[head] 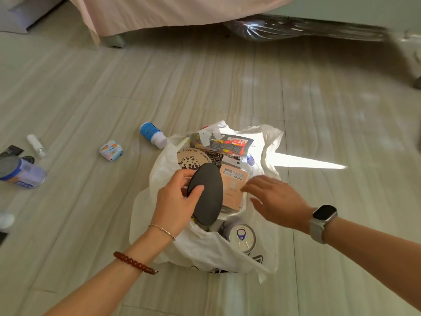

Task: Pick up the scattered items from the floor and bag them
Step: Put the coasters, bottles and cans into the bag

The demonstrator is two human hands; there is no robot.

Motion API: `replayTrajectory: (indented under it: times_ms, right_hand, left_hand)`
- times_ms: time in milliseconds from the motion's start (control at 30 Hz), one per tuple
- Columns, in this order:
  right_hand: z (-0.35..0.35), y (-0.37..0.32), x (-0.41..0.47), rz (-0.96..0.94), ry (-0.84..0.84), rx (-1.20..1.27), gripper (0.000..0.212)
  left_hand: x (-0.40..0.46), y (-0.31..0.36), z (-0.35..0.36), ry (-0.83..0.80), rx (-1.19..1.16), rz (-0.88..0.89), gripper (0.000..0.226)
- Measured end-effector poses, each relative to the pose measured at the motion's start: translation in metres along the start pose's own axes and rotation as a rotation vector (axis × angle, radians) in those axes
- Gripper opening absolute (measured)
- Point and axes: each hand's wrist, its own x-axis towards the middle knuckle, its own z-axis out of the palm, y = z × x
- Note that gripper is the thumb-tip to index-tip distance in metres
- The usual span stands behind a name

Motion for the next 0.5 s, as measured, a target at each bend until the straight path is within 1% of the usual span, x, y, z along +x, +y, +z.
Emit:
replayTrajectory:
  times_ms: [33,100,133,167,200,233,267,300,333,367,400,433,500]
  right_hand:
    - [0.001,0.005,-0.002,0.041,0.062,-0.03,0.039]
    - [0.005,0.015,-0.005,0.139,0.088,-0.105,0.047]
    - [0.008,0.021,-0.007,0.207,0.089,-0.126,0.053]
    - [0.011,0.026,-0.009,0.286,0.086,-0.131,0.061]
    - [0.012,0.03,-0.01,0.364,0.084,-0.114,0.067]
    - [0.012,0.033,-0.012,0.438,0.083,-0.071,0.072]
    - [0.012,0.034,-0.012,0.517,0.078,-0.012,0.074]
    - [0.011,0.034,-0.012,0.616,0.044,0.077,0.074]
    - [0.009,0.033,-0.011,0.726,0.003,0.214,0.072]
    - [0.006,0.031,-0.01,0.823,-0.033,0.375,0.067]
    - [0.004,0.031,-0.008,0.888,-0.031,0.538,0.06]
    - [0.002,0.031,-0.007,0.911,0.02,0.668,0.051]
    - [-0.004,0.032,-0.004,0.876,0.159,0.762,0.039]
  left_hand:
    - [0.003,0.003,0.002,-0.027,-0.05,-0.01,0.024]
    - [0.01,0.011,0.01,-0.077,-0.172,-0.054,0.029]
    - [0.014,0.015,0.014,-0.097,-0.179,-0.064,0.028]
    - [0.018,0.018,0.019,-0.126,-0.121,-0.064,0.028]
    - [0.023,0.019,0.023,-0.181,0.014,-0.044,0.036]
    - [0.026,0.017,0.028,-0.27,0.233,0.013,0.047]
    - [0.027,0.014,0.03,-0.352,0.511,0.104,0.054]
    - [0.026,0.01,0.029,-0.385,0.75,0.223,0.055]
    - [0.025,0.004,0.026,-0.376,0.924,0.354,0.051]
    - [0.024,-0.001,0.021,-0.329,1.038,0.446,0.048]
    - [0.023,-0.008,0.017,-0.288,1.107,0.449,0.046]
    - [0.023,-0.014,0.012,-0.256,1.153,0.383,0.049]
    - [0.027,-0.025,0.002,-0.192,1.143,0.217,0.073]
